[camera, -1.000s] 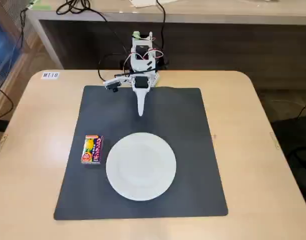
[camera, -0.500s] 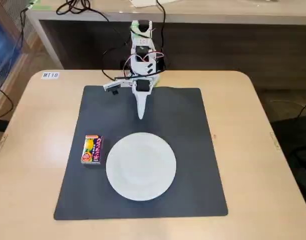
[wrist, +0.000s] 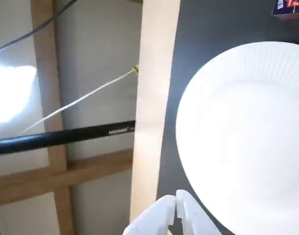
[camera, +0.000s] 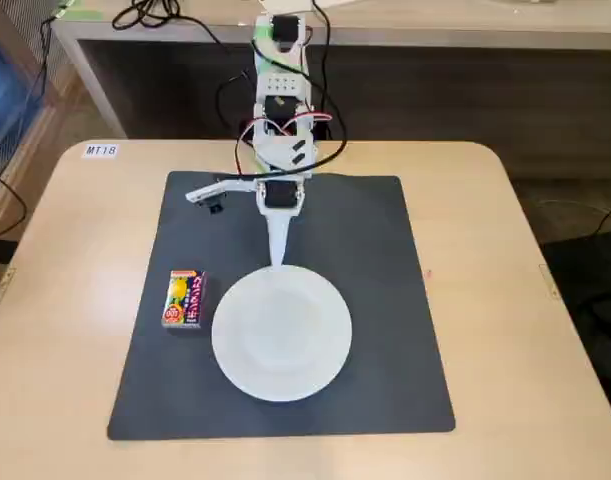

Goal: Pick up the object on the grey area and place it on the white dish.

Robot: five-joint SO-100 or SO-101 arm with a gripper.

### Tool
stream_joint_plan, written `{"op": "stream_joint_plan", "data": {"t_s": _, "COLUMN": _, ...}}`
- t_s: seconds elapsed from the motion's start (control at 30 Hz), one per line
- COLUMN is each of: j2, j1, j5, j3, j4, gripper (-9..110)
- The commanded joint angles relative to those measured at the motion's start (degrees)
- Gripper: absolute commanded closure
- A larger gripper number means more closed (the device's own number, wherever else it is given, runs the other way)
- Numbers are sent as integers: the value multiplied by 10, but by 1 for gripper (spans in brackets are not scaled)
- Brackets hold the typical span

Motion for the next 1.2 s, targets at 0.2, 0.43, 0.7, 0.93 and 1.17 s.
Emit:
{"op": "stream_joint_plan", "data": {"t_s": 0.2, "j2": -136, "j1": 67, "j5": 121, "j3": -204, "j4": 98, "gripper": 102}}
{"op": "stream_joint_plan", "data": {"t_s": 0.43, "j2": -264, "j1": 119, "j5": 230, "j3": -396, "j4": 246, "gripper": 102}}
{"op": "stream_joint_plan", "data": {"t_s": 0.7, "j2": -423, "j1": 156, "j5": 365, "j3": -638, "j4": 444, "gripper": 102}}
{"op": "stream_joint_plan", "data": {"t_s": 0.93, "j2": -522, "j1": 184, "j5": 461, "j3": -792, "j4": 602, "gripper": 102}}
{"op": "stream_joint_plan", "data": {"t_s": 1.17, "j2": -540, "j1": 211, "j5": 562, "j3": -793, "j4": 637, "gripper": 102}}
